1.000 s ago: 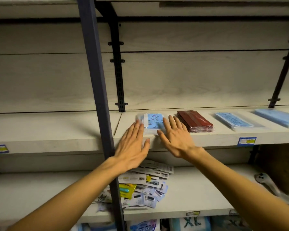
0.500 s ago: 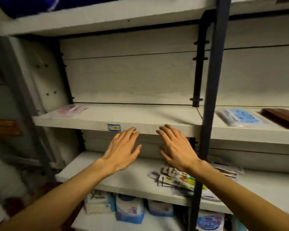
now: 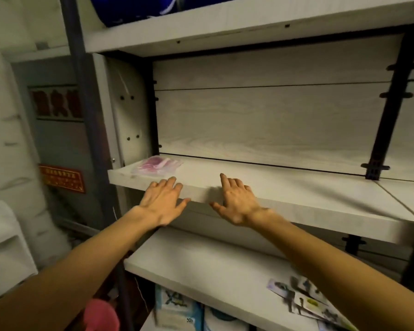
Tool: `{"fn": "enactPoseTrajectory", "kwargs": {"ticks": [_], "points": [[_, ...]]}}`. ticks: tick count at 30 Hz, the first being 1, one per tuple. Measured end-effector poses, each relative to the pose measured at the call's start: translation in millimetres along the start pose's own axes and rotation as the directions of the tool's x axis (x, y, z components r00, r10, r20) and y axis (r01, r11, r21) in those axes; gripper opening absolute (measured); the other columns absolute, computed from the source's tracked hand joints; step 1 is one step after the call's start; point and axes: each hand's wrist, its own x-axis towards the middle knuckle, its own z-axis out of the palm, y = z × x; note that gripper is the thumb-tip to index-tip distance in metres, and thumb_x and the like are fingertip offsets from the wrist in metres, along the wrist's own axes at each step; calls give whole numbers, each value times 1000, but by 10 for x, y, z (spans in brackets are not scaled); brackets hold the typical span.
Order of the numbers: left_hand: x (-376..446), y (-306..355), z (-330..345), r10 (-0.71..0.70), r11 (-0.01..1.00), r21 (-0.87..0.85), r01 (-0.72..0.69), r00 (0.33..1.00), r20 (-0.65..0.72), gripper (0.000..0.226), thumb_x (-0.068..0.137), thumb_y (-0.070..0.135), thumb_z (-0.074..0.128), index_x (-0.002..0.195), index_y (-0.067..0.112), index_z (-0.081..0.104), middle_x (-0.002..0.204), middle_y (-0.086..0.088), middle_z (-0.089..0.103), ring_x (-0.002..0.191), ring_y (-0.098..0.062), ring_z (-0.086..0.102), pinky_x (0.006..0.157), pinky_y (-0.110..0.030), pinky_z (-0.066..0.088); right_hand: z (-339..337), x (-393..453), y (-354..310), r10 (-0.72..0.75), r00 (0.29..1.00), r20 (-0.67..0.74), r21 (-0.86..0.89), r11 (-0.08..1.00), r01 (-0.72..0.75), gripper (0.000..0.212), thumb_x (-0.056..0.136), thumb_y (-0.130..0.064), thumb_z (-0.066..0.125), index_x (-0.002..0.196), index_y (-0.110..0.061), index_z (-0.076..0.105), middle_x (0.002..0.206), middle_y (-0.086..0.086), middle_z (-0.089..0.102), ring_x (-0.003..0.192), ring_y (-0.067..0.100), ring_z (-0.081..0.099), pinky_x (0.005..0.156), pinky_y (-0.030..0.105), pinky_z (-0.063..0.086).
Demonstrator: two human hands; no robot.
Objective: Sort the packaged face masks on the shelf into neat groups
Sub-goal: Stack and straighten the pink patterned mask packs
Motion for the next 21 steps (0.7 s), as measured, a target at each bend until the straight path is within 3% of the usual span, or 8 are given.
{"fn": "enactPoseTrajectory", "kwargs": {"ticks": [2, 7, 9, 11, 15, 17, 19, 21], "points": [[227, -258, 39, -32, 999, -9, 32, 999, 5, 61, 103, 58, 30, 143, 16, 47, 149, -11, 45, 130, -29, 50, 105, -43, 41, 29, 287, -32, 34, 999, 4, 77, 996, -34, 91, 96, -52, 53, 159, -6, 5, 155, 19, 37, 141, 37, 35, 114, 48, 33], [954, -999, 233, -212, 961, -174, 215, 977, 38, 65, 102, 61, 32, 152, 20, 32, 152, -10, 46, 129, -30, 53, 101, -43, 47, 150, 1265, -88, 161, 982, 95, 418, 889, -186, 82, 94, -49, 57, 153, -5, 22, 137, 19, 56, 121, 36, 55, 92, 39, 46], [1196, -1240, 338, -334, 898, -274, 345, 938, 90, 65, 101, 61, 38, 151, 20, 31, 149, -11, 49, 126, -33, 55, 98, -44, 48, 259, 1615, -108, 221, 954, 202, 600, 742, -299, 69, 93, -47, 61, 141, -4, 36, 126, 18, 61, 110, 34, 61, 82, 41, 49], [1399, -1459, 469, -411, 822, -346, 453, 892, 190, 66, 99, 64, 41, 148, 20, 32, 147, -12, 50, 123, -34, 57, 94, -43, 49, 361, 1893, -133, 236, 917, 321, 763, 509, -398, 51, 90, -43, 66, 122, -7, 46, 111, 16, 66, 97, 31, 68, 78, 43, 56], [1688, -1769, 683, -453, 701, -439, 563, 826, 336, 69, 100, 63, 42, 149, 17, 33, 148, -14, 49, 125, -34, 56, 93, -41, 47, 470, 2318, -199, 230, 874, 428, 833, 275, -480, 43, 89, -36, 68, 119, -9, 52, 108, 15, 66, 75, 25, 71, 55, 30, 56], [1809, -1853, 743, -435, 657, -481, 581, 813, 388, 67, 99, 61, 46, 146, 14, 39, 143, -13, 52, 118, -31, 57, 90, -38, 46, 511, 2487, -249, 179, 857, 484, 839, 182, -512, 43, 90, -32, 67, 123, -6, 54, 114, 16, 64, 75, 27, 71, 50, 28, 55], [1938, -1912, 793, -400, 626, -526, 576, 816, 418, 58, 98, 55, 54, 138, 14, 49, 128, -9, 60, 103, -24, 58, 83, -35, 46, 517, 2640, -296, 118, 829, 547, 822, 113, -558, 38, 93, -30, 63, 121, -5, 53, 118, 16, 60, 77, 26, 72, 50, 28, 55], [2051, -1959, 830, -373, 574, -595, 563, 826, 423, 47, 97, 48, 58, 128, 13, 56, 110, -4, 64, 93, -19, 61, 72, -31, 47, 520, 2783, -323, 61, 785, 616, 784, 50, -619, 35, 95, -31, 59, 112, 0, 52, 107, 18, 65, 66, 22, 69, 47, 26, 54]]}}
